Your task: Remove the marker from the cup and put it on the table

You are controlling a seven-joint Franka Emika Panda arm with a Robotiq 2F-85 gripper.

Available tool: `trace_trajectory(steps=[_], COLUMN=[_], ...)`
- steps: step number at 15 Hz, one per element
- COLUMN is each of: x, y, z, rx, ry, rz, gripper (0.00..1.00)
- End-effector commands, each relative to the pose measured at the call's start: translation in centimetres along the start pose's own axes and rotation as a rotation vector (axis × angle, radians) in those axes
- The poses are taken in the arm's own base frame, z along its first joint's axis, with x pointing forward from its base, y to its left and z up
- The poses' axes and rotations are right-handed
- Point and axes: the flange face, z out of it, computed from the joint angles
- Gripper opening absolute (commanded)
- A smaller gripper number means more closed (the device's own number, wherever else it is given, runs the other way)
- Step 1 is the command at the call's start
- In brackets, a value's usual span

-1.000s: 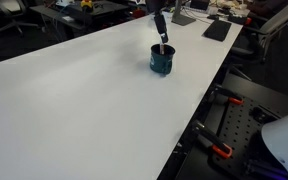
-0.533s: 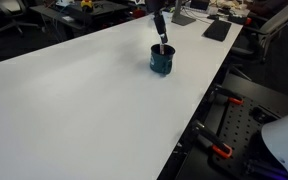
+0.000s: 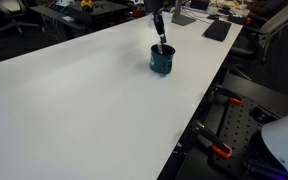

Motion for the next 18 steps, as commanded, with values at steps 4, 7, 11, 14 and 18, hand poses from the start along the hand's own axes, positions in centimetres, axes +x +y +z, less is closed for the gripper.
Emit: trace_trajectory(steps=[4,7,11,14,18], x=[0.3,0.7,1.0,1.3,1.4], y=[0.0,0.1,0.3,0.3,0.3], z=[-0.2,0.0,0.1,0.1,0.1], rx=[-0.024,-0.030,-0.042,-0.048,-0.050], ry=[-0.002,-0.005,-0.013,-0.017,-0.015], rz=[-0.023,-0.028,-0.037,-0.042,-0.046], gripper=[0.49,0.74,0.94,0.83,0.52])
